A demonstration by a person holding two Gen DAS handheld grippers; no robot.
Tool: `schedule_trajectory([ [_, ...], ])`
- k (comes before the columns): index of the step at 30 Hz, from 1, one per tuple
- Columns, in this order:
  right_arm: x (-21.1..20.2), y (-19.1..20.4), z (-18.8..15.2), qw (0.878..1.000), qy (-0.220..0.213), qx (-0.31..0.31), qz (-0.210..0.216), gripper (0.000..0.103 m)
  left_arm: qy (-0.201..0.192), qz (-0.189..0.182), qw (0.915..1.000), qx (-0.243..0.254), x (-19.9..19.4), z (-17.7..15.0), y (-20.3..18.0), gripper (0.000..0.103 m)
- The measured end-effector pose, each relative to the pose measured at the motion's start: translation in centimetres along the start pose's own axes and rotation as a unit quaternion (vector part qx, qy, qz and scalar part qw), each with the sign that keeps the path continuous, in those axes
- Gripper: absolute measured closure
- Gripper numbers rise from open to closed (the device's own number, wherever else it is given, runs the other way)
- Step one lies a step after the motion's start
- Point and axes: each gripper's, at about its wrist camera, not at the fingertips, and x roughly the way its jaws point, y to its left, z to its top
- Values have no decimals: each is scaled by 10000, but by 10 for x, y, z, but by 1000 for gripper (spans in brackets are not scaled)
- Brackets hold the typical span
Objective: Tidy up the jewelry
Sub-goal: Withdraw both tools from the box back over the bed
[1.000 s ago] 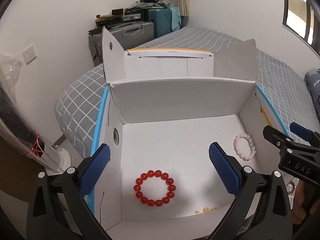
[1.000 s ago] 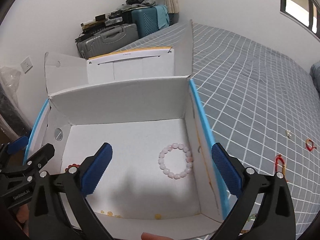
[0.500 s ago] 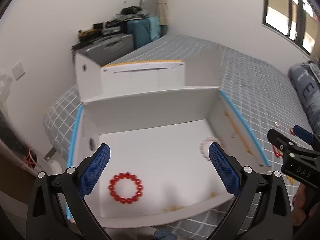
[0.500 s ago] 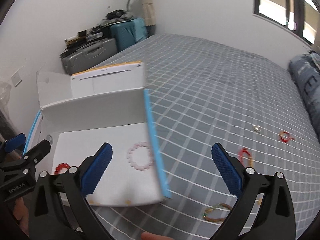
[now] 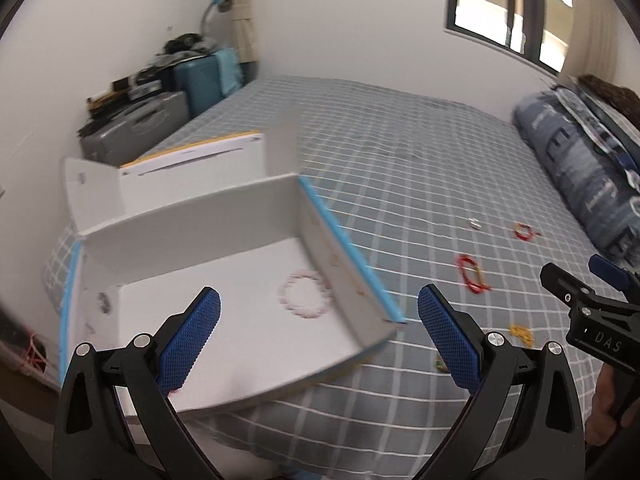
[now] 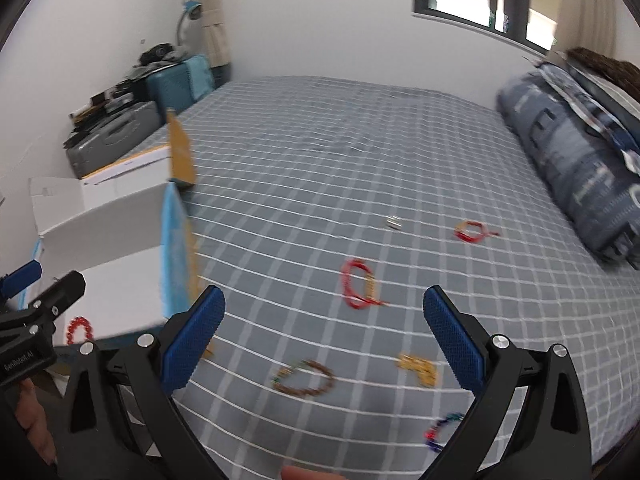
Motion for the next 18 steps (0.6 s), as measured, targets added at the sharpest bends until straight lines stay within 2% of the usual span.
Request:
schedule_trajectory([
  [10,-9,-82,-43,9973,242,444,-528,8,228,-389,9969,646,19,-20,-83,6],
  [18,-3,-119,-83,9940,570,648,-668,8,512,-868,9915,820,42,-37,-129,6],
])
